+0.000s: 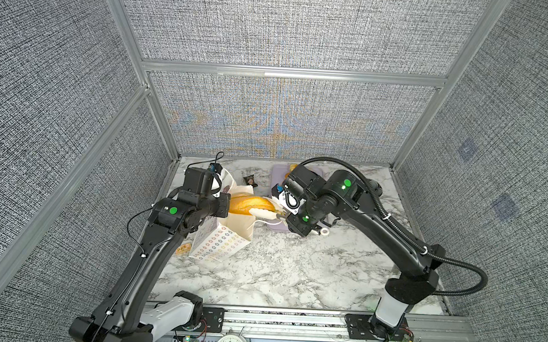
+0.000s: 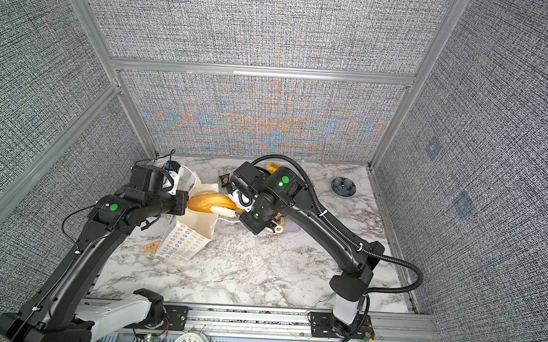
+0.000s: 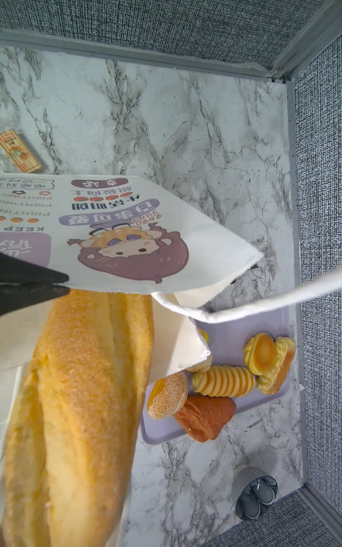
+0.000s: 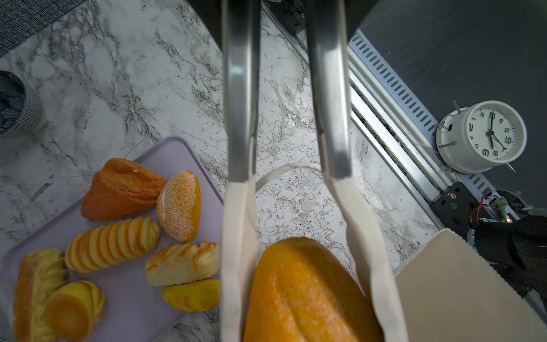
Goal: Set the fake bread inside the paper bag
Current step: 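Lower the baguette into the bag opening held by the left gripper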
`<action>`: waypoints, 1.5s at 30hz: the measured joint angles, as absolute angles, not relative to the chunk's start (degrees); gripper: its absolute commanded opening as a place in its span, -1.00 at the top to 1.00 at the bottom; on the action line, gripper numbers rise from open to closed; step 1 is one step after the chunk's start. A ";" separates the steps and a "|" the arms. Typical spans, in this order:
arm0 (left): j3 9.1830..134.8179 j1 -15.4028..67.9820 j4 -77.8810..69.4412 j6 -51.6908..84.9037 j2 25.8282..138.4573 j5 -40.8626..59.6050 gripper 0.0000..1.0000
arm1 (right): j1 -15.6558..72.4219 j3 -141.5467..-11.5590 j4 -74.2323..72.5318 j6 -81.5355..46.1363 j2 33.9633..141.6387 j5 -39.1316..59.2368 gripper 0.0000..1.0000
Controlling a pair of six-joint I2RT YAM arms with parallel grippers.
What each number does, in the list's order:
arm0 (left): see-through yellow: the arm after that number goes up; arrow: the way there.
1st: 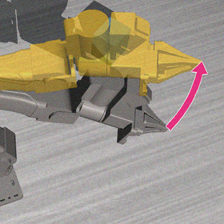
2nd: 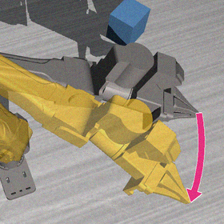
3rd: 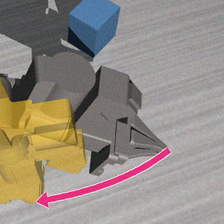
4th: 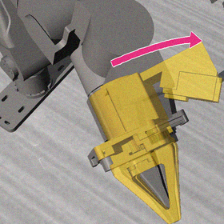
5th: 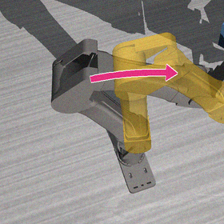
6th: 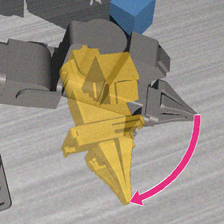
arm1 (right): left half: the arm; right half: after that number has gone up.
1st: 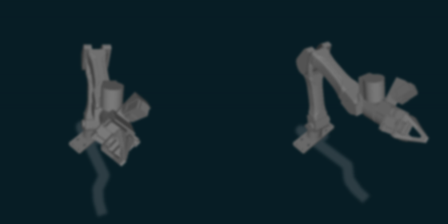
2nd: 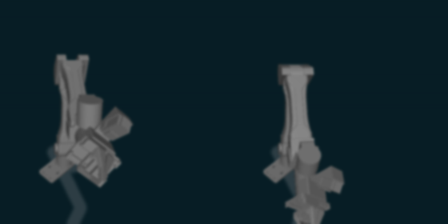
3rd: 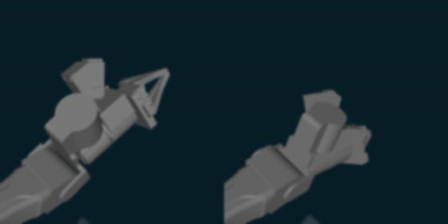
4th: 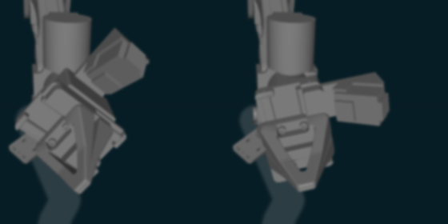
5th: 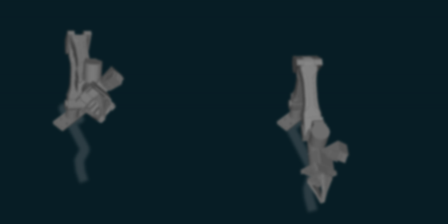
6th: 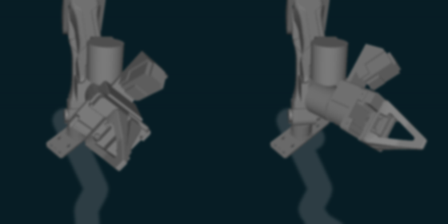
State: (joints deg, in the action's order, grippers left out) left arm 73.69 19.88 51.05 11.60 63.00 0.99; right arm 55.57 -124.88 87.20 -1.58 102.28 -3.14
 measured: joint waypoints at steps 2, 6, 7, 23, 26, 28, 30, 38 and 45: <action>73.49 19.88 51.05 11.62 62.74 0.36 1.00 | 55.68 -125.25 87.61 -1.61 102.28 -4.12 0.23; 73.21 19.90 50.81 12.05 62.65 -0.03 1.00 | 56.40 -126.52 88.97 -1.69 101.86 -6.35 0.22; 73.21 19.90 50.78 12.05 62.67 -0.03 1.00 | 56.69 -126.80 89.32 -1.72 101.75 -6.90 0.21; 73.41 20.49 50.19 12.45 63.35 0.19 1.00 | 61.54 -131.28 92.07 -2.81 106.52 -12.58 0.10; 73.25 20.58 50.17 12.45 63.18 0.19 1.00 | 61.84 -132.31 92.07 -2.92 107.18 -12.99 0.01; 73.14 20.62 50.09 12.47 63.11 0.21 1.00 | 61.82 -132.77 92.07 -2.92 107.37 -13.08 -0.02; 72.99 20.71 50.02 12.47 63.02 0.21 1.00 | 61.80 -133.08 92.07 -2.92 107.44 -13.26 -0.04; 72.25 20.75 50.63 12.78 62.46 0.25 1.00 | 61.78 -132.75 91.53 -3.36 106.30 -14.96 -0.05; 71.70 20.73 49.28 14.39 61.95 1.76 1.00 | 58.89 -127.04 87.88 -4.67 100.49 -16.25 -0.06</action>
